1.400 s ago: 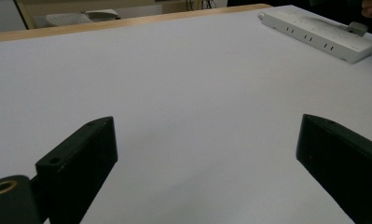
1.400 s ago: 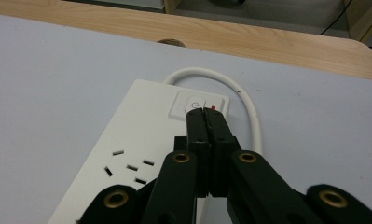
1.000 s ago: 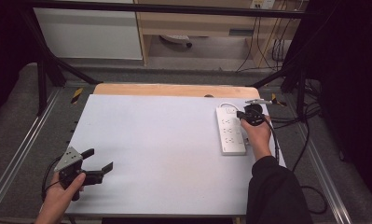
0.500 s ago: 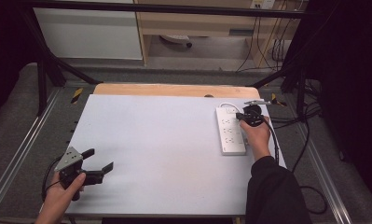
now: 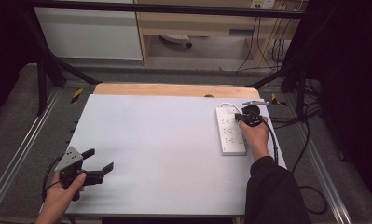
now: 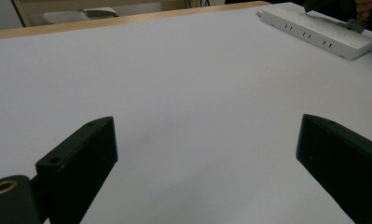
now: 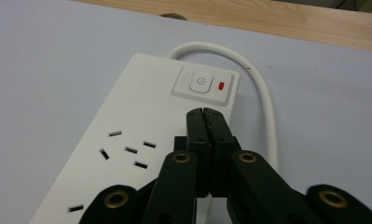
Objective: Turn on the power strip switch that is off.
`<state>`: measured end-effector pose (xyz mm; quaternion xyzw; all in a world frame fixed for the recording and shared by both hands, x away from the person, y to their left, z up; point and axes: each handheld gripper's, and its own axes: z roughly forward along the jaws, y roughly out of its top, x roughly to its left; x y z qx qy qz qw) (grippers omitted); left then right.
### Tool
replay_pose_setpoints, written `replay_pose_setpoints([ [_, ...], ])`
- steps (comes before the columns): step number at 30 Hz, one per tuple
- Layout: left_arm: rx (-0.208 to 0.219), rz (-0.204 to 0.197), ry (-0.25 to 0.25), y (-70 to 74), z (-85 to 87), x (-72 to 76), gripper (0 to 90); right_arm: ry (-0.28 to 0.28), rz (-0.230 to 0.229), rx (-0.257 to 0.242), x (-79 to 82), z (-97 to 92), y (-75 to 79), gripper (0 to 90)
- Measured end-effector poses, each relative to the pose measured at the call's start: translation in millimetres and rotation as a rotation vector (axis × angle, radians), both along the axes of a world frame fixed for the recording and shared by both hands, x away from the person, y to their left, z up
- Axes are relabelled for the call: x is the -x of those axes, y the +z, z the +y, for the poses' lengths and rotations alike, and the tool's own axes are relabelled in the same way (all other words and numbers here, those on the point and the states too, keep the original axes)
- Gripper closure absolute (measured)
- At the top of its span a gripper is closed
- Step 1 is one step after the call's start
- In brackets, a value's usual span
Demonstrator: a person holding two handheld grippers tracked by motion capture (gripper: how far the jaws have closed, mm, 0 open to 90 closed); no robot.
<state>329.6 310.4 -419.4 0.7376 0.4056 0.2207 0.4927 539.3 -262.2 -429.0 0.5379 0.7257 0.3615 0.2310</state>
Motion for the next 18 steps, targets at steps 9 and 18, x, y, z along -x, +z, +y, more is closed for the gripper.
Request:
replay_pose_setpoints([
  [9, -0.001, 0.0, -0.002, 0.0, -0.1, -0.1, 5.3, 0.003, -0.001, 0.003, -1.2, 2.3, -1.5, 90.0],
  [18, -0.001, 0.001, -0.002, -0.2, -0.6, 0.0, 5.3, 0.005, 0.008, -0.001, -0.6, 3.2, -1.5, 90.0],
])
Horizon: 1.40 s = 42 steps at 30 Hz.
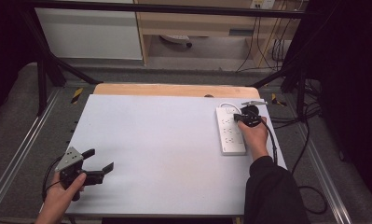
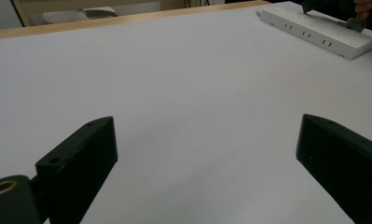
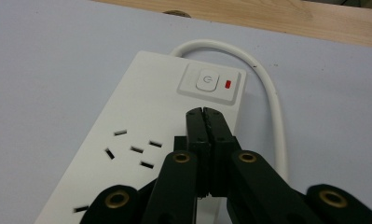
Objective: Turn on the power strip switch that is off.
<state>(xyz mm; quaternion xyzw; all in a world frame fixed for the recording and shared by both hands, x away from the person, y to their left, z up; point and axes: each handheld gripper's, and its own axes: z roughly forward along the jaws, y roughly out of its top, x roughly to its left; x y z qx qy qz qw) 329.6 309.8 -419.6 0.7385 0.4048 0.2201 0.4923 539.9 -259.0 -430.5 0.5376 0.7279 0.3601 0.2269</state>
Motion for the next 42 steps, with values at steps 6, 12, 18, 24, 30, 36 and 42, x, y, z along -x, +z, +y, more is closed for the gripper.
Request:
replay_pose_setpoints([
  [6, -0.004, -0.002, -0.009, 0.5, -0.8, 0.5, 5.3, 0.0, 0.002, 0.004, 0.1, 0.3, 0.1, 90.0],
  [12, -0.002, 0.0, -0.003, -0.1, -0.2, 1.3, 5.3, 0.003, -0.005, 0.005, 0.8, 0.1, -0.7, 90.0],
  [18, -0.001, 0.001, -0.002, -0.1, 0.0, 1.0, 5.3, 0.004, -0.003, 0.012, 0.2, 0.7, -0.6, 90.0],
  [24, -0.004, -0.002, -0.005, 0.4, 0.8, 1.9, 5.3, -0.005, 0.011, 0.014, -0.5, 1.0, -1.6, 90.0],
  [30, -0.002, -0.003, -0.003, 0.3, 0.8, 1.5, 5.3, -0.006, 0.013, 0.015, -1.1, 1.0, -1.3, 90.0],
  [36, -0.003, -0.002, -0.004, 0.3, 1.1, 1.8, 5.3, -0.005, 0.009, 0.02, -0.6, 1.5, -1.3, 90.0],
  [42, -0.004, 0.0, -0.003, 0.1, 1.5, 1.6, 5.3, -0.009, 0.012, 0.017, -1.1, 1.6, -1.0, 90.0],
])
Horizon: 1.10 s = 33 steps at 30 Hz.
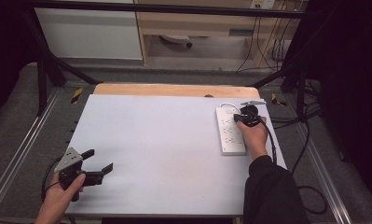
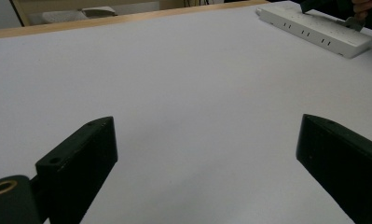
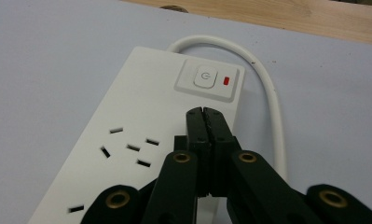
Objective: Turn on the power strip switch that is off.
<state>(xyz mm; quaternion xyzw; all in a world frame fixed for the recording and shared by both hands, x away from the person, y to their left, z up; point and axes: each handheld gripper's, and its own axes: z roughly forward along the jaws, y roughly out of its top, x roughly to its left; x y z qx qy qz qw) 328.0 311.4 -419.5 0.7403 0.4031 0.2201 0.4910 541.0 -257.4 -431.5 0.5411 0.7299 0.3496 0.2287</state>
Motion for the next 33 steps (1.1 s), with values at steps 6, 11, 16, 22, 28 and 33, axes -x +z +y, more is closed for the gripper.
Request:
replay_pose_setpoints([
  [6, 0.001, 0.004, 0.005, -0.5, 0.4, -0.2, 5.3, -0.002, -0.001, 0.004, -0.4, -0.6, 0.0, 90.0],
  [11, 0.004, 0.006, 0.002, -0.5, 0.6, -0.2, 5.3, -0.007, -0.011, 0.005, 0.2, -0.1, 0.4, 90.0],
  [16, 0.003, 0.002, -0.001, 0.1, 0.6, -0.2, 5.2, 0.006, -0.041, 0.006, 1.9, 0.7, 4.8, 90.0],
  [22, 0.008, 0.0, 0.001, 0.2, 1.0, 0.7, 5.3, 0.022, -0.054, -0.004, 3.7, 2.7, 7.1, 90.0],
  [28, 0.004, 0.001, -0.001, 0.3, 1.8, 1.1, 5.3, 0.028, -0.066, -0.021, 5.5, 4.9, 9.3, 89.6],
  [33, 0.002, 0.0, -0.001, 0.6, 1.7, 1.4, 5.3, 0.034, -0.077, -0.034, 7.6, 5.6, 13.2, 89.4],
])
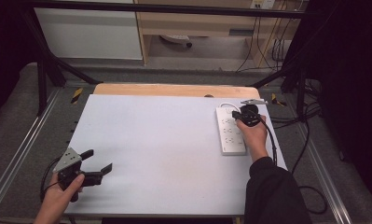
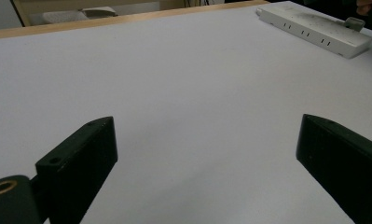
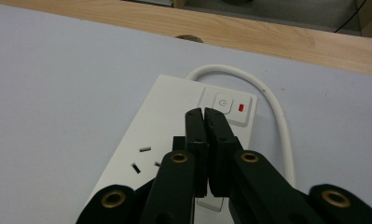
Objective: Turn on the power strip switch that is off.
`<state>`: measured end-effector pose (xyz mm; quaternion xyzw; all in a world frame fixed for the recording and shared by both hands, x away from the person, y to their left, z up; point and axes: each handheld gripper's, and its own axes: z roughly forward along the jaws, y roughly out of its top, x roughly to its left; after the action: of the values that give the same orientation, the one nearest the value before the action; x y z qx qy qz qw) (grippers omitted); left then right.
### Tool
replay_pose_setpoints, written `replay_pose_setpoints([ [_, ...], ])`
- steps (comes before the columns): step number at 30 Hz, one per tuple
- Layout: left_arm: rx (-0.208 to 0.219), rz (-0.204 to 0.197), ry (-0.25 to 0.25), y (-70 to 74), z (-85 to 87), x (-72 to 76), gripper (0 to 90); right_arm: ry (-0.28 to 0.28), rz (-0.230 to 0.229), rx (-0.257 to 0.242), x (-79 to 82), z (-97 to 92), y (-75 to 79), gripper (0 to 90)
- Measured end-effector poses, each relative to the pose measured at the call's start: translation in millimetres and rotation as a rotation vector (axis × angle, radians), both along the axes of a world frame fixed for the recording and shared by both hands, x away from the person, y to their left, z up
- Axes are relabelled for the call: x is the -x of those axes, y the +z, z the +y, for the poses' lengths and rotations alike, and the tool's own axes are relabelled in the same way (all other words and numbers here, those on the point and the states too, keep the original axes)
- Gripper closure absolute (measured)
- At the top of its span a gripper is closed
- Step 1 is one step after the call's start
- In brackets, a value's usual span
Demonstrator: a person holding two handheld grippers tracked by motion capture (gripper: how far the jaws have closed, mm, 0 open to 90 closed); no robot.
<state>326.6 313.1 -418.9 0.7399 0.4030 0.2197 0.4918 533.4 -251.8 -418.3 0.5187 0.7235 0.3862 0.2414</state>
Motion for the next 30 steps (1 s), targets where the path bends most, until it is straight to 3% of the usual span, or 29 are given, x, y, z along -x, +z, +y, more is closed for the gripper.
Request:
replay_pose_setpoints([
  [17, 0.001, -0.003, -0.001, 0.4, 0.2, 0.6, 5.3, 0.014, -0.03, -0.042, 6.0, 4.3, 8.3, 87.9],
  [30, -0.006, 0.003, -0.005, 0.0, 0.0, 0.3, 5.3, 0.03, -0.063, -0.093, 16.9, 7.9, 20.9, 80.8],
])
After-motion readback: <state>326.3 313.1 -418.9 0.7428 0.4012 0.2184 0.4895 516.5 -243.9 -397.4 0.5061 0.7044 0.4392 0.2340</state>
